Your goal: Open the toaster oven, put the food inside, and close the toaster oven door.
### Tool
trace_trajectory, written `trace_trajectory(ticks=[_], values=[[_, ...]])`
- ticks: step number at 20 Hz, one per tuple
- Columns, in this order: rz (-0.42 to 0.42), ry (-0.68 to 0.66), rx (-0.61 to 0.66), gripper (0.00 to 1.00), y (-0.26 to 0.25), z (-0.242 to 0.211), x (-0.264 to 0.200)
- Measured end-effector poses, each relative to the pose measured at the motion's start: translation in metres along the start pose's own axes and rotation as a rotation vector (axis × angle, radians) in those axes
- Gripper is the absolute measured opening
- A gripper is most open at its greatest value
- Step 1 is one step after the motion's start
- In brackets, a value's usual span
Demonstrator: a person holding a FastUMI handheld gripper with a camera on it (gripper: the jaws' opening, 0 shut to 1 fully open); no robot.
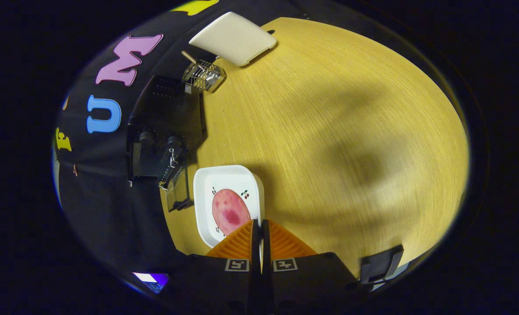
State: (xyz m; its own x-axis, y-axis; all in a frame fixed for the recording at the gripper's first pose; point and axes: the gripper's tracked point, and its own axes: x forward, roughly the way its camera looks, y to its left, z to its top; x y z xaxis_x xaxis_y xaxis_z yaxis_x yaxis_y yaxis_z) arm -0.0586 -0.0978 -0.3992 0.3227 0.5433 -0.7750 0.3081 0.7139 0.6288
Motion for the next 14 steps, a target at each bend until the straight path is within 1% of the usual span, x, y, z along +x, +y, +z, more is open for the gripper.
trace_trajectory(ticks=[3, 7, 11, 14], values=[[0.038, -0.028, 0.056, 0.05, 0.033, -0.016, -0.006], [0.060, -0.050, 0.100, 0.05, 0.086, -0.048, -0.001], [0.105, -0.065, 0.198, 0.05, 0.145, -0.073, 0.019], [0.107, -0.095, 0.227, 0.05, 0.178, -0.082, 0.039]])
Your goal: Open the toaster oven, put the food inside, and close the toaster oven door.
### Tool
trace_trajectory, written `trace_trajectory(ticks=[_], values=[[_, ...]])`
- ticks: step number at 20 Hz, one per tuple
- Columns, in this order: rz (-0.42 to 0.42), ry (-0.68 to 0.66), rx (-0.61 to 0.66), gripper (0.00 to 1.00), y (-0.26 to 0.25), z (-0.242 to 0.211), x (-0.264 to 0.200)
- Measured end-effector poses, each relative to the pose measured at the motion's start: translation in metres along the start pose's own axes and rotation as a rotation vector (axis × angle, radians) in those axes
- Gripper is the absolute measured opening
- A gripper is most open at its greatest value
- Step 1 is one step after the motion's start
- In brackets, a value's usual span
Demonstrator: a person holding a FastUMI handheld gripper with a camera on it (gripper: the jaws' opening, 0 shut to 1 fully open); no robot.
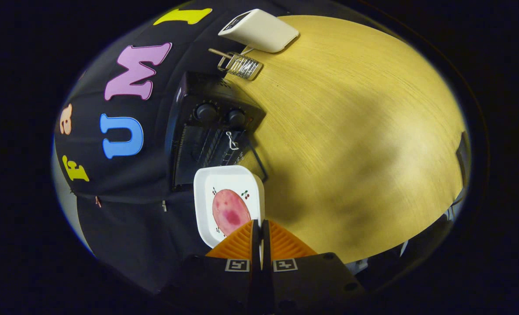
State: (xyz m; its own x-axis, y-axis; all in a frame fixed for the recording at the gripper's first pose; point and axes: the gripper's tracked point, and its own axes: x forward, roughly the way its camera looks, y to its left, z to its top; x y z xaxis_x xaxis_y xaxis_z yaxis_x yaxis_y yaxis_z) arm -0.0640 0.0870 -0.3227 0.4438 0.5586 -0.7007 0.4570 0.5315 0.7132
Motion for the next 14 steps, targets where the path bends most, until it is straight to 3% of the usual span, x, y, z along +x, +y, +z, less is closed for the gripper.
trace_trajectory(ticks=[8, 14], values=[[-0.047, -0.144, 0.140, 0.05, 0.058, -0.013, 0.063], [-0.088, -0.340, 0.298, 0.05, 0.079, 0.016, 0.111]])
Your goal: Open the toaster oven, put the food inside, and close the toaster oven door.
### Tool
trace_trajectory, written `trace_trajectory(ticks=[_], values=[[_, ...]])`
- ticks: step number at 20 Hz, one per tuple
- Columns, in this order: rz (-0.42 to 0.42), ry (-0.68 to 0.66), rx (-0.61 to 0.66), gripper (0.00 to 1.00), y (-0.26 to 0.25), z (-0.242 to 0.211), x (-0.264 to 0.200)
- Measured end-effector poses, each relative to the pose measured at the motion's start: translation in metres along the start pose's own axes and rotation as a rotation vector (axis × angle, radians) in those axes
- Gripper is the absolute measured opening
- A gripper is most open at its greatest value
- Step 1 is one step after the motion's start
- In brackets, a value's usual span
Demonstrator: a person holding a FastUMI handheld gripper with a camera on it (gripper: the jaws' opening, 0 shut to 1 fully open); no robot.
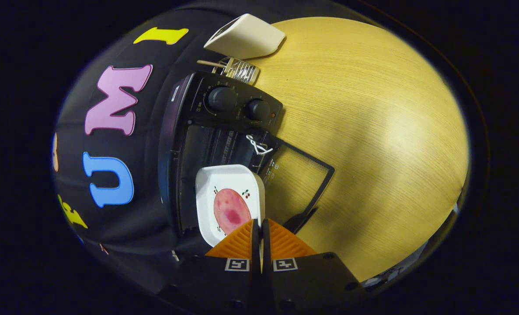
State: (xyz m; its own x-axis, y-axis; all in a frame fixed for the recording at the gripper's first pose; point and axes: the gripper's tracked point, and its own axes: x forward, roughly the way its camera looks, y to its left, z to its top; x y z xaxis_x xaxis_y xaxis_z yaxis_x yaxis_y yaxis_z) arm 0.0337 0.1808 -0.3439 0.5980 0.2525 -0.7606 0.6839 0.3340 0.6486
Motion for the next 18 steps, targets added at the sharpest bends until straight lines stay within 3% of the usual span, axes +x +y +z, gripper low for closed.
trace_trajectory(ticks=[6, 11, 18], values=[[-0.012, -0.117, 0.178, 0.05, 0.033, -0.004, 0.048], [-0.066, -0.193, 0.246, 0.05, 0.037, 0.000, 0.066], [-0.075, -0.176, 0.257, 0.06, 0.039, -0.009, 0.076]])
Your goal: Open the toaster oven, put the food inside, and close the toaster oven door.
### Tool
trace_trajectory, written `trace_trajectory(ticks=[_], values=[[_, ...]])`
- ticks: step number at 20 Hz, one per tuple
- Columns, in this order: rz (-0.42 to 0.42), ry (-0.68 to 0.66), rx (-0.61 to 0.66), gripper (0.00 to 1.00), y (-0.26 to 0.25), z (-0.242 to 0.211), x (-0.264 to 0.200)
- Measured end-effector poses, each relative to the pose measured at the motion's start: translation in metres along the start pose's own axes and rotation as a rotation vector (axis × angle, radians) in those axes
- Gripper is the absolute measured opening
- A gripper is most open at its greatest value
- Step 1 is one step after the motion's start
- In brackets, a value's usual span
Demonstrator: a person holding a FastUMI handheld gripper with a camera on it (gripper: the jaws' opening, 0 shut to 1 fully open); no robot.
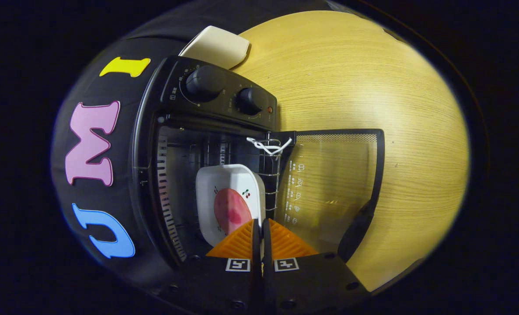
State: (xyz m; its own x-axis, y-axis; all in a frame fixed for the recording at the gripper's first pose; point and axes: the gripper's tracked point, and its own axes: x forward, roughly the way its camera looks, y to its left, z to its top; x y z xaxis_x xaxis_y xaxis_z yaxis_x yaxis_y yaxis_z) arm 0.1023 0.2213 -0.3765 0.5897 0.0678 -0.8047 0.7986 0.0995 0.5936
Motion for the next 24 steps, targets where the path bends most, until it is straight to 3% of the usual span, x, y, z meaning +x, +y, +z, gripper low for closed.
trace_trajectory(ticks=[7, 8, 10, 11, 12, 13, 14, 18, 21, 24], values=[[0.068, 0.051, 0.055, 0.12, 0.011, -0.009, -0.004], [0.073, 0.053, 0.062, 0.18, 0.013, -0.009, -0.005], [0.086, 0.084, 0.060, 0.40, 0.016, -0.014, -0.011], [0.098, 0.110, 0.055, 0.60, 0.018, -0.018, -0.016], [0.108, 0.141, 0.041, 0.68, 0.019, -0.023, -0.022], [0.120, 0.174, 0.012, 0.94, 0.021, -0.028, -0.034], [0.123, 0.181, -0.041, 1.00, 0.019, -0.027, -0.041], [0.152, 0.181, -0.294, 0.98, 0.013, -0.014, -0.070], [0.085, 0.194, -0.599, 0.99, -0.016, -0.007, -0.088], [0.100, 0.191, -0.856, 0.98, -0.029, -0.004, -0.103]])
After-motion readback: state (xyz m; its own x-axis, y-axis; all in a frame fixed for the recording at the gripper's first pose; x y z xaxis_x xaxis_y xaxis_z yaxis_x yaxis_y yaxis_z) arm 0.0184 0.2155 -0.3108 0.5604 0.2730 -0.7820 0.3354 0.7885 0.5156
